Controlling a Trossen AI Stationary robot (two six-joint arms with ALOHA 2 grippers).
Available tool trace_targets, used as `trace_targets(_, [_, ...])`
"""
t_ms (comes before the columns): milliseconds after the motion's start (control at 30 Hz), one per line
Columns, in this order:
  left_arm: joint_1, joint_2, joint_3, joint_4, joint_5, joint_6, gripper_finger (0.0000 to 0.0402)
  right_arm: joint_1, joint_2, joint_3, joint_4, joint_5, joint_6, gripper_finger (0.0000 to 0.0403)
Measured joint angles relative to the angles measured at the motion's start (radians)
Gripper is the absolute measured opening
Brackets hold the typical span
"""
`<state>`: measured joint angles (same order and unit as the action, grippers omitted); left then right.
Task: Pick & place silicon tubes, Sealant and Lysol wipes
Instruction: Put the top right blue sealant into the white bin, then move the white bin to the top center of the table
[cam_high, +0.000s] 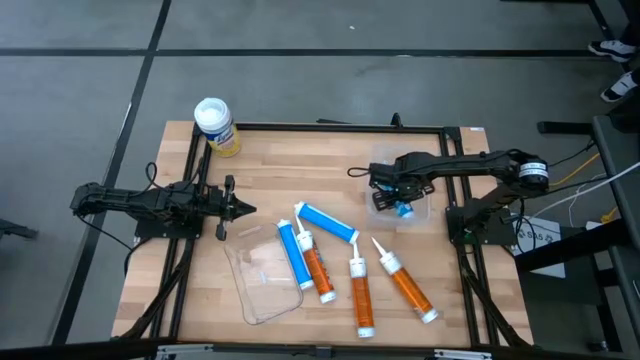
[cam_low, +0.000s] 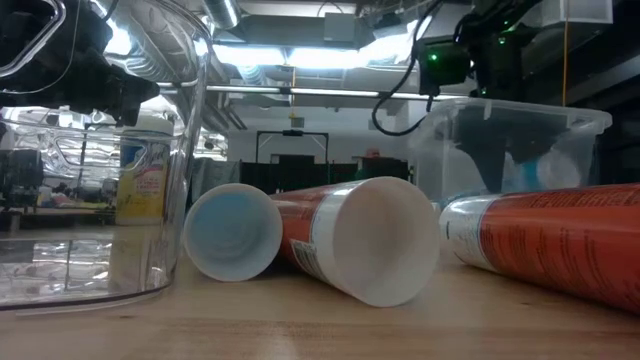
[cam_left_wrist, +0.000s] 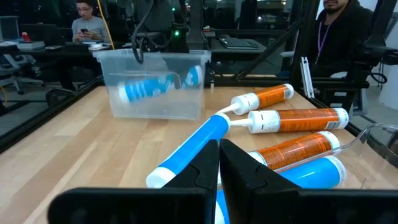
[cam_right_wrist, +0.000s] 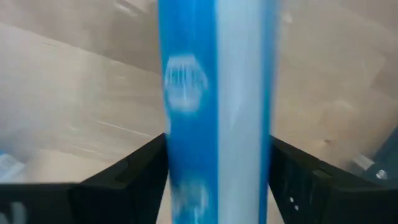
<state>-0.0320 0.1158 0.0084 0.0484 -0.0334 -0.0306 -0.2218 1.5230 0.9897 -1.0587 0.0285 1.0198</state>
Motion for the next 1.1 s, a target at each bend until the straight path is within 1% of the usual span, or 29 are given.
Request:
trace_targets(133, [0.000, 0.000, 0.000, 0.000, 0.000, 0.000, 0.0009, 0.000, 0.005, 0.001, 0.008, 0.009, -0.004, 0.0251])
trace_targets(300, [0.000, 0.000, 0.000, 0.000, 0.000, 0.000, 0.0013, 0.000, 0.005, 0.000, 0.009, 0.013, -0.007, 0.0229])
trace_targets(500, [0.000, 0.000, 0.000, 0.000, 0.000, 0.000, 0.0008, 0.000, 0.002, 0.008, 0.031, 0.015, -0.014, 0.0208])
trace_targets(633, [0.000, 0.000, 0.000, 0.000, 0.000, 0.000, 0.0010, 0.011, 0.002, 0.061, 0.063, 0.033, -0.052, 0.0202])
trace_targets(967, [0.000, 0.000, 0.000, 0.000, 0.000, 0.000, 0.0008, 0.030, 0.003, 0.205, -0.023, 0.111, -0.116, 0.0187])
trace_targets(1100, [0.000, 0.000, 0.000, 0.000, 0.000, 0.000, 0.0010, 0.042, 0.001, 0.270, -0.049, 0.137, -0.151, 0.0172])
